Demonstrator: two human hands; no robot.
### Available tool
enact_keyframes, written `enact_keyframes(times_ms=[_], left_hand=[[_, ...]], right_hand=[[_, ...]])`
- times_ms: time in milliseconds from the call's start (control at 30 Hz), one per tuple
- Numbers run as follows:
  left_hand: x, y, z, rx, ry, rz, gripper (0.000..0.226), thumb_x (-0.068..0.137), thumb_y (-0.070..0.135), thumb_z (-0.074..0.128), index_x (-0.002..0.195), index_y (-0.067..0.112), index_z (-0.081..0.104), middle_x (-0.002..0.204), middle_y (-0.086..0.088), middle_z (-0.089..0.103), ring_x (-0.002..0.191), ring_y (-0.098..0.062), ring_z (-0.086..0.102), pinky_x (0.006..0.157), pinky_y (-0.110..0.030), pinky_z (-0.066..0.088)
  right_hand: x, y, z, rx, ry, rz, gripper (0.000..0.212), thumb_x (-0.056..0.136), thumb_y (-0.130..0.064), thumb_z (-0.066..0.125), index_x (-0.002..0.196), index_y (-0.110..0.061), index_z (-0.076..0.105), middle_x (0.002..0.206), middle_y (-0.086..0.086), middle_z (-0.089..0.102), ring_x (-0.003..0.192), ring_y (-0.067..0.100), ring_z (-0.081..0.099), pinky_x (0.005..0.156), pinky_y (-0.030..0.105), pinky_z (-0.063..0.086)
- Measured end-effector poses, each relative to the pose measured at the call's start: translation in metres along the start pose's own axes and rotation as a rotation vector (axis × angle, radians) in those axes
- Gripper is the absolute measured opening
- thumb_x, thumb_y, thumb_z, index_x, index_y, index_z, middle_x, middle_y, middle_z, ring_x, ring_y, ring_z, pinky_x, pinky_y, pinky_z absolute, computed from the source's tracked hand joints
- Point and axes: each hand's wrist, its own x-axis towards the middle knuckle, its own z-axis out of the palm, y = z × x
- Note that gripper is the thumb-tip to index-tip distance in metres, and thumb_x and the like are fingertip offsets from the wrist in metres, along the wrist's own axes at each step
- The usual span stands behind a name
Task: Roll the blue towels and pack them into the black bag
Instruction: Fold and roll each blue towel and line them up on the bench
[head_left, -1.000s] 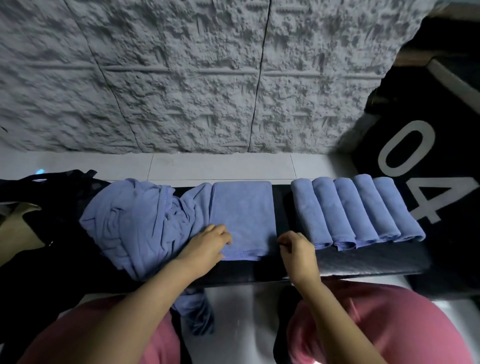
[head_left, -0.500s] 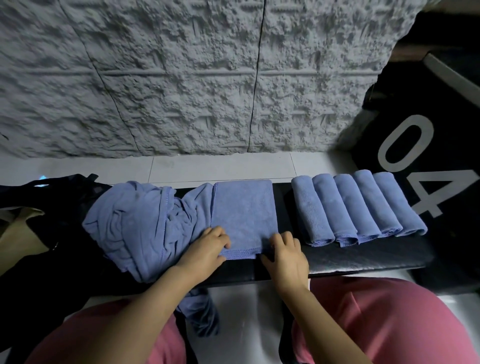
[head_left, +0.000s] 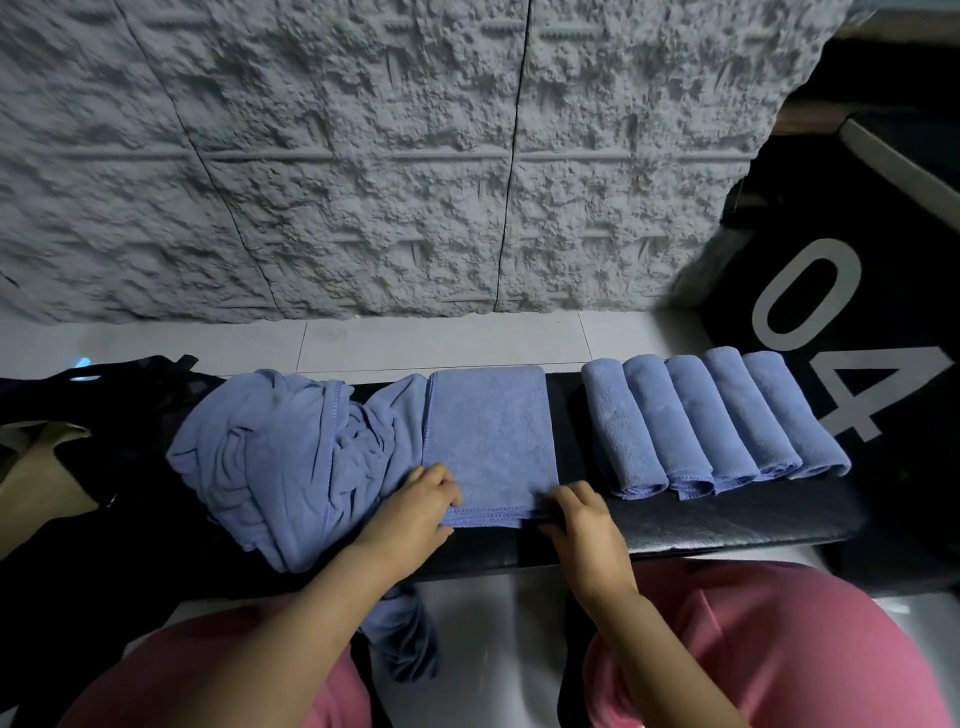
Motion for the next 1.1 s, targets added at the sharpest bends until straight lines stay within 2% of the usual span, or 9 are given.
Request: enact_keyframes(times_ms=[167, 300, 400, 533, 633, 767, 867, 967, 1100], left_hand=[[-0.003, 0.0, 0.001, 0.024, 0.022, 0.005, 0.024, 0.088, 0.017, 0.06, 0.112, 0.015, 0.057, 0.116, 0.007, 0.044, 0.11, -0.01, 0.041, 0.095, -0.026, 0.042], [-0.004, -0.002, 0.001, 0.025, 0.026, 0.006, 0.026, 0.087, 0.019, 0.061, 0.112, 0.019, 0.054, 0.116, 0.009, 0.047, 0.111, -0.01, 0.041, 0.095, -0.023, 0.039], [-0.005, -0.005, 0.001, 0.006, 0.024, -0.002, 0.03, 0.084, 0.025, 0.065, 0.111, 0.021, 0.052, 0.114, 0.01, 0.046, 0.108, -0.009, 0.041, 0.092, -0.02, 0.038], [-0.006, -0.008, 0.002, -0.018, 0.017, -0.034, 0.033, 0.083, 0.028, 0.067, 0.111, 0.02, 0.051, 0.113, 0.011, 0.046, 0.106, -0.008, 0.041, 0.091, -0.023, 0.041], [-0.002, -0.007, 0.006, -0.041, 0.072, -0.065, 0.017, 0.089, 0.014, 0.057, 0.106, 0.016, 0.055, 0.109, 0.005, 0.052, 0.104, -0.012, 0.046, 0.091, -0.029, 0.043], [0.006, -0.007, 0.004, -0.223, 0.119, -0.237, 0.008, 0.093, 0.009, 0.05, 0.097, 0.014, 0.055, 0.093, -0.001, 0.06, 0.088, -0.016, 0.055, 0.079, -0.032, 0.048], [0.011, -0.007, 0.001, -0.284, 0.183, -0.299, 0.011, 0.092, 0.011, 0.053, 0.088, 0.017, 0.045, 0.075, 0.001, 0.054, 0.067, -0.018, 0.054, 0.062, -0.035, 0.047], [0.013, -0.008, 0.004, -0.283, 0.308, -0.26, 0.015, 0.083, 0.004, 0.062, 0.079, 0.014, 0.052, 0.087, 0.004, 0.049, 0.065, -0.007, 0.05, 0.064, -0.025, 0.048], [0.012, -0.014, 0.009, -0.116, 0.341, -0.155, 0.009, 0.078, 0.0, 0.07, 0.074, 0.007, 0.065, 0.089, 0.004, 0.054, 0.071, -0.012, 0.056, 0.061, -0.027, 0.053]], right_hand=[[0.0, 0.002, -0.004, -0.242, -0.026, -0.363, 0.064, 0.057, -0.004, 0.062, 0.115, -0.029, 0.052, 0.118, -0.013, 0.05, 0.099, 0.015, 0.042, 0.073, 0.025, 0.039], [0.003, 0.008, 0.001, -0.194, 0.016, -0.313, 0.052, 0.061, 0.001, 0.064, 0.106, -0.025, 0.061, 0.104, -0.012, 0.059, 0.092, 0.017, 0.053, 0.071, 0.029, 0.048], [0.003, 0.007, -0.002, 0.022, 0.041, -0.173, 0.033, 0.083, -0.007, 0.06, 0.108, -0.029, 0.065, 0.099, -0.011, 0.059, 0.091, 0.009, 0.053, 0.074, 0.019, 0.043], [0.009, 0.009, 0.005, 0.217, 0.029, 0.047, 0.024, 0.093, -0.014, 0.047, 0.11, -0.03, 0.051, 0.103, 0.002, 0.052, 0.086, 0.011, 0.053, 0.076, 0.024, 0.041], [0.016, 0.004, 0.01, 0.241, 0.035, 0.107, 0.021, 0.092, -0.012, 0.039, 0.095, -0.033, 0.036, 0.098, 0.007, 0.052, 0.079, 0.013, 0.048, 0.062, 0.025, 0.037], [0.022, -0.003, 0.005, 0.164, 0.044, 0.157, 0.018, 0.09, -0.007, 0.042, 0.097, -0.022, 0.037, 0.09, 0.009, 0.049, 0.07, 0.022, 0.044, 0.057, 0.032, 0.037], [0.019, -0.004, 0.001, -0.08, 0.11, -0.057, 0.018, 0.084, -0.004, 0.052, 0.096, -0.017, 0.047, 0.095, 0.0, 0.049, 0.081, 0.019, 0.037, 0.06, 0.033, 0.039], [0.015, 0.006, 0.003, -0.216, 0.16, -0.335, 0.019, 0.076, -0.01, 0.067, 0.09, -0.019, 0.059, 0.096, -0.009, 0.054, 0.083, 0.014, 0.037, 0.061, 0.029, 0.044], [0.012, 0.016, 0.007, -0.215, 0.219, -0.386, 0.021, 0.077, -0.017, 0.064, 0.097, -0.022, 0.067, 0.099, -0.013, 0.063, 0.087, 0.016, 0.047, 0.064, 0.031, 0.045]])
